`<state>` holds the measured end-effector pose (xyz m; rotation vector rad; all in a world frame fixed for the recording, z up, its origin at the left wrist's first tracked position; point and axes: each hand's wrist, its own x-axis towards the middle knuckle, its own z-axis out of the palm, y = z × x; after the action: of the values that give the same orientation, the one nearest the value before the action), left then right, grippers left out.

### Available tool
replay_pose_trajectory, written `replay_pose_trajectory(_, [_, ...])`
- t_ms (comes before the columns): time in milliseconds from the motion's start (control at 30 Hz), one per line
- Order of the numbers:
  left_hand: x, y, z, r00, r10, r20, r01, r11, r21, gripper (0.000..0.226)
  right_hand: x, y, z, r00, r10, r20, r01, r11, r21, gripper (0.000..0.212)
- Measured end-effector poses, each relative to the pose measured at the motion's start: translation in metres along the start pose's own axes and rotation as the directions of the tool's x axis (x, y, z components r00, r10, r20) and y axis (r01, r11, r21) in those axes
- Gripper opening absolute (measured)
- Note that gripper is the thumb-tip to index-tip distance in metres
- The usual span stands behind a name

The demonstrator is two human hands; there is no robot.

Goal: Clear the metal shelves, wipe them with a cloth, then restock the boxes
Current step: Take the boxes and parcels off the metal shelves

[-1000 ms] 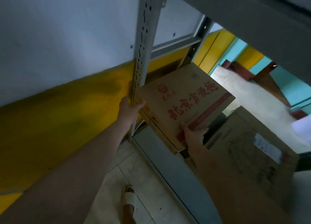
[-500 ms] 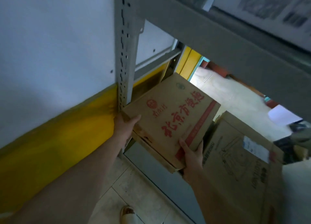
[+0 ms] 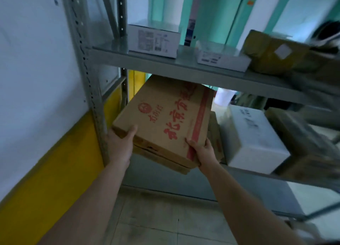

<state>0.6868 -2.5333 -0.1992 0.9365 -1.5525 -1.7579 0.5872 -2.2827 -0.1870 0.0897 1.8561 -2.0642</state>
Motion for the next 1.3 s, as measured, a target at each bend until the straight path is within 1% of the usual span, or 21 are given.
replay_pose_trajectory(133, [-0.069,-0.006,0.047,0.995,-0.006,0.103,0.001,0.999,0.048,0.098,-0.043,-0.009,-0.08,0.991,0.009,-0.132,-0.011,1.0,-0.012,0.089])
replay_pose_trajectory(233, [-0.119,-0.016,0.091,0.978,-0.035,0.206,0.032,0.999,0.014,0.098,-0.079,-0.016,-0.146,0.971,-0.011,-0.237,0.008,1.0,-0.016,0.081])
replay_pose_trajectory(333, [-0.175,-0.03,0.136,0.936,-0.04,0.349,0.03,0.999,0.035,0.079,-0.119,-0.006,-0.22,0.937,0.003,-0.349,0.007,1.0,0.026,0.076])
replay_pose_trajectory(467, [-0.261,-0.06,0.194,0.868,-0.06,0.494,0.013,0.995,0.098,0.082,-0.177,0.028,-0.318,0.849,0.032,-0.527,0.052,0.988,0.145,0.067])
replay_pose_trajectory(600, [-0.363,-0.088,0.249,0.792,-0.036,0.61,-0.059,0.989,0.135,0.064,-0.246,0.063,-0.417,0.755,0.03,-0.655,0.149,0.965,0.215,0.065])
replay_pose_trajectory(667, [-0.431,-0.103,0.284,0.732,-0.061,0.679,-0.085,0.98,0.179,0.062,-0.291,0.077,-0.483,0.7,0.029,-0.714,0.19,0.956,0.224,0.068])
replay_pose_trajectory(733, [-0.484,-0.114,0.311,0.666,-0.102,0.739,-0.082,0.975,0.208,0.064,-0.325,0.087,-0.532,0.667,0.065,-0.742,0.187,0.95,0.251,0.073])
replay_pose_trajectory(767, [-0.512,-0.119,0.326,0.629,-0.118,0.768,-0.094,0.97,0.226,0.065,-0.343,0.092,-0.558,0.647,0.076,-0.758,0.195,0.946,0.261,0.072])
replay_pose_trajectory(833, [-0.568,-0.126,0.356,0.562,-0.134,0.816,-0.162,0.95,0.268,0.065,-0.38,0.103,-0.607,0.606,0.097,-0.789,0.219,0.934,0.283,0.072])
replay_pose_trajectory(867, [-0.581,-0.126,0.364,0.542,-0.149,0.827,-0.187,0.938,0.292,0.066,-0.389,0.106,-0.618,0.595,0.107,-0.796,0.217,0.933,0.288,0.072])
replay_pose_trajectory(967, [-0.647,-0.136,0.401,0.436,-0.183,0.881,-0.266,0.909,0.32,0.069,-0.44,0.118,-0.666,0.53,0.151,-0.835,0.242,0.916,0.319,0.07])
replay_pose_trajectory(1033, [-0.693,-0.151,0.423,0.327,-0.235,0.915,-0.295,0.895,0.335,0.077,-0.477,0.132,-0.698,0.454,0.179,-0.873,0.266,0.908,0.325,0.073])
replay_pose_trajectory(1100, [-0.731,-0.172,0.442,0.242,-0.278,0.93,-0.347,0.87,0.35,0.09,-0.509,0.146,-0.723,0.359,0.216,-0.908,0.277,0.905,0.324,0.078])
replay_pose_trajectory(1133, [-0.75,-0.185,0.45,0.208,-0.3,0.931,-0.386,0.849,0.36,0.094,-0.524,0.155,-0.734,0.316,0.229,-0.921,0.274,0.907,0.32,0.074])
replay_pose_trajectory(1200, [-0.791,-0.215,0.465,0.147,-0.374,0.916,-0.471,0.788,0.398,0.098,-0.552,0.176,-0.755,0.225,0.286,-0.932,0.263,0.903,0.34,0.056])
replay_pose_trajectory(1233, [-0.809,-0.224,0.47,0.104,-0.412,0.905,-0.491,0.77,0.407,0.096,-0.563,0.187,-0.763,0.185,0.321,-0.929,0.26,0.896,0.361,0.049])
replay_pose_trajectory(1300, [-0.849,-0.244,0.48,0.032,-0.481,0.876,-0.544,0.727,0.42,0.081,-0.584,0.211,-0.782,0.117,0.402,-0.908,0.235,0.877,0.419,0.039])
